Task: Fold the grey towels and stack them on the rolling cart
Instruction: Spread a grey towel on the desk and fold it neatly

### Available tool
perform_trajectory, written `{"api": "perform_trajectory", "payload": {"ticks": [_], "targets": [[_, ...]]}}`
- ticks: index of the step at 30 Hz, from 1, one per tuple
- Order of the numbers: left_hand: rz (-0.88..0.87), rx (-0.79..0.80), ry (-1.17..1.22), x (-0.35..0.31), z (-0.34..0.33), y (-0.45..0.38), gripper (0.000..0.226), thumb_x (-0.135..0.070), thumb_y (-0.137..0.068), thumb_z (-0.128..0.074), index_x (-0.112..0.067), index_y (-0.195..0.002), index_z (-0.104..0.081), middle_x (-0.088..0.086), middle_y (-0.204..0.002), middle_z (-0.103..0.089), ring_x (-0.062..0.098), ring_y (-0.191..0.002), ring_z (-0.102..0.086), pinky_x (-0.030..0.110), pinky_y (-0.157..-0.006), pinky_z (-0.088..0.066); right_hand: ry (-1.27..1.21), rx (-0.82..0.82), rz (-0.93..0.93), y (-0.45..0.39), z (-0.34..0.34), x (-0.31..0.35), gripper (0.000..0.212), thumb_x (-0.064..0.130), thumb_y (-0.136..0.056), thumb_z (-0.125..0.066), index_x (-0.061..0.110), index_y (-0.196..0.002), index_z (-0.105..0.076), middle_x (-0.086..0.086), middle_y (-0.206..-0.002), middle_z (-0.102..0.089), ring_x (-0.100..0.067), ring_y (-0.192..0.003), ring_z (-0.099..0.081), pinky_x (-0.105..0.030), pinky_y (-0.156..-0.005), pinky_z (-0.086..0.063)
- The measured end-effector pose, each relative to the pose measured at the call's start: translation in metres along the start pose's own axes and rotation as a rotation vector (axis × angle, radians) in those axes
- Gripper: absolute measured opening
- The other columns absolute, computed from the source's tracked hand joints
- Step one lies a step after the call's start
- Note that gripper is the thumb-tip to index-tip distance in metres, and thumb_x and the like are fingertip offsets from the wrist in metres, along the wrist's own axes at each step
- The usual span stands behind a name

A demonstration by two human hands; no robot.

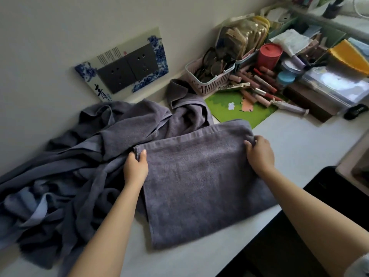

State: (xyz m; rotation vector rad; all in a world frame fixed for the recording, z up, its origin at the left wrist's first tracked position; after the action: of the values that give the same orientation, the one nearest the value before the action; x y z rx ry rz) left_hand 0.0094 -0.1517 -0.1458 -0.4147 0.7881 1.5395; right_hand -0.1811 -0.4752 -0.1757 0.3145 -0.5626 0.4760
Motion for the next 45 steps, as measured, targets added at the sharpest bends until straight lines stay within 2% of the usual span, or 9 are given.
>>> {"api": "perform_trajectory", "payload": {"ticks": [5, 11, 16, 21, 29, 33, 37, 41, 45], "targets": [[-0.124, -0.09, -0.057, -0.004, 0.0, 0.007, 0.038, -0.03, -0.098, -0.041, 0.0, -0.122, -0.049, 0.026, -0.123, -0.058, 0.042, -0.112, -0.054, 0.04, -0.088, -0.043, 0.052, -0.117, 0.028, -0.007, 0.006, 0.002, 0.026, 0.025, -0.091, -0.054, 0.007, -0.109, -0.051, -0.016, -0.12, -0.05, -0.035, -0.102, -0.053, -0.038, -0.078, -0.039], [-0.079, -0.115, -0.109, -0.003, 0.0, 0.016, 0.044, -0.041, -0.095, -0.046, 0.001, -0.109, -0.044, 0.03, -0.113, -0.059, 0.045, -0.103, -0.057, 0.043, -0.08, -0.044, 0.269, -0.196, 0.363, 0.004, -0.003, 0.01, 0.047, 0.033, -0.088, -0.039, 0.016, -0.132, -0.045, -0.017, -0.135, -0.046, -0.031, -0.126, -0.036, -0.038, -0.105, -0.016], [-0.203, -0.096, -0.296, 0.004, -0.002, 0.027, 0.039, -0.036, -0.094, -0.049, 0.001, -0.101, -0.039, 0.032, -0.098, -0.061, 0.047, -0.086, -0.06, 0.045, -0.063, -0.046, 0.483, 0.127, 0.432, 0.018, -0.036, 0.009, 0.076, 0.061, -0.083, 0.0, 0.026, -0.149, -0.016, -0.003, -0.157, -0.011, -0.02, -0.146, -0.002, -0.037, -0.117, 0.005], [-0.131, -0.146, -0.128, 0.004, 0.005, 0.021, 0.034, -0.034, -0.096, -0.045, 0.0, -0.1, -0.045, 0.03, -0.099, -0.063, 0.045, -0.09, -0.06, 0.041, -0.069, -0.045, 0.459, 0.057, 0.617, 0.048, -0.043, 0.037, 0.064, 0.058, -0.09, -0.021, 0.026, -0.144, -0.032, -0.007, -0.153, -0.025, -0.03, -0.143, -0.018, -0.045, -0.115, -0.005], [-0.067, 0.365, -0.175, 0.015, 0.004, 0.039, 0.091, -0.036, -0.084, -0.066, -0.018, -0.149, -0.005, 0.005, -0.147, -0.038, 0.024, -0.129, -0.044, 0.033, -0.1, -0.037, 0.461, 0.185, 0.666, 0.086, -0.078, 0.054, 0.06, 0.055, -0.092, -0.022, 0.025, -0.142, -0.038, -0.007, -0.149, -0.036, -0.028, -0.14, -0.029, -0.043, -0.113, -0.008], [-0.144, 0.364, 0.137, -0.009, 0.018, 0.042, 0.074, -0.021, -0.083, -0.069, -0.021, -0.144, -0.026, -0.007, -0.13, -0.051, 0.01, -0.116, -0.051, 0.027, -0.097, -0.04, 0.465, 0.295, 0.659, 0.098, -0.093, 0.058, 0.075, 0.064, -0.089, 0.003, 0.028, -0.142, -0.035, -0.005, -0.149, -0.035, -0.029, -0.139, -0.029, -0.042, -0.114, -0.006], [-0.16, 0.391, 0.326, -0.046, 0.017, 0.051, 0.065, -0.02, -0.081, -0.071, -0.018, -0.137, -0.037, -0.003, -0.127, -0.056, 0.013, -0.115, -0.056, 0.037, -0.101, -0.045, 0.121, 0.314, 0.571, 0.094, -0.07, 0.059, 0.07, 0.063, -0.089, -0.003, 0.028, -0.147, -0.023, 0.002, -0.155, -0.018, -0.019, -0.145, -0.009, -0.031, -0.115, 0.001], [-0.188, 0.39, 0.405, -0.094, -0.004, 0.071, 0.08, -0.03, -0.073, -0.076, -0.017, -0.14, -0.033, 0.002, -0.131, -0.056, 0.015, -0.117, -0.056, 0.04, -0.104, -0.043, -0.683, 0.423, 0.089, 0.098, -0.021, 0.03, 0.036, 0.039, -0.099, -0.032, 0.03, -0.127, -0.052, 0.004, -0.126, -0.058, -0.017, -0.119, -0.054, -0.034, -0.106, -0.038], [-0.309, 0.338, 0.301, -0.151, -0.048, 0.098, 0.081, -0.025, -0.08, -0.072, -0.009, -0.144, -0.025, 0.009, -0.141, -0.046, 0.019, -0.128, -0.046, 0.03, -0.108, -0.035, -0.994, 0.541, -0.158, 0.099, 0.021, 0.006, 0.064, 0.065, -0.083, -0.026, 0.021, -0.113, -0.062, -0.006, -0.101, -0.072, -0.022, -0.086, -0.069, -0.035, -0.077, -0.053]]}}
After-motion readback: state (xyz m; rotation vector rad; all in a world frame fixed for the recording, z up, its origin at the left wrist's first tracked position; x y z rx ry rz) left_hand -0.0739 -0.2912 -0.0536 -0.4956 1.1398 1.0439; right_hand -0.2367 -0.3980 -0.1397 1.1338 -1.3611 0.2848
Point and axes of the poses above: each hand's wrist, its own y-axis away from the middle knuckle, its own z-axis out of the back of the hand, x = y × z, the point moved 5 cm from there along -y, towards the middle knuckle
